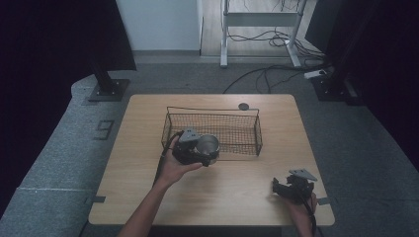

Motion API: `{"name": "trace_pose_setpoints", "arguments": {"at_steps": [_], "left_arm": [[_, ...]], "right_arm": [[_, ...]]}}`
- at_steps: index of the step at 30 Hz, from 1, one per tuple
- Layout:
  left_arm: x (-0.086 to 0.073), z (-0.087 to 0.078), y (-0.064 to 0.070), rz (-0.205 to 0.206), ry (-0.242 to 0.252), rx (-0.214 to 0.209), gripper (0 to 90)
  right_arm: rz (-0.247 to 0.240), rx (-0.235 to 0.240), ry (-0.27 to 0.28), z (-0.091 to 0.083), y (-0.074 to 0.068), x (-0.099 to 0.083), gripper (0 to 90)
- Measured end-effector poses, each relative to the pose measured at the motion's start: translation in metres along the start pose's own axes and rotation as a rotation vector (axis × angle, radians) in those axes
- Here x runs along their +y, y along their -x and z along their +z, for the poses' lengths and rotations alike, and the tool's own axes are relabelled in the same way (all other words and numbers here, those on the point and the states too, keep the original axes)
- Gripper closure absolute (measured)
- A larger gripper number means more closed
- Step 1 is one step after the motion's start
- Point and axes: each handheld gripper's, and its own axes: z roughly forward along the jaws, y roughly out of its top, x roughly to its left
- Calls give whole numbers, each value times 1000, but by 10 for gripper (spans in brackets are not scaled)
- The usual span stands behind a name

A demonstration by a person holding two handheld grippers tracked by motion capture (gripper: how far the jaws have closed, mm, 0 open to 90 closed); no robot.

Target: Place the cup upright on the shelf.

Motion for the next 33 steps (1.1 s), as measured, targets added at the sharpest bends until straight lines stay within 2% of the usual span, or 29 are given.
{"name": "trace_pose_setpoints", "arguments": {"at_steps": [8, 21, 33], "left_arm": [[4, -3, -7, -9, 0, 18, 143], [11, -4, -18, -18, 21, 11, 143], [20, -2, -28, -21, 25, 26, 143]], "right_arm": [[-1, 0, 1, 0, 0, 0, 106], [-2, 1, 0, 0, 0, 0, 107], [0, 0, 2, 0, 0, 0, 107]]}}
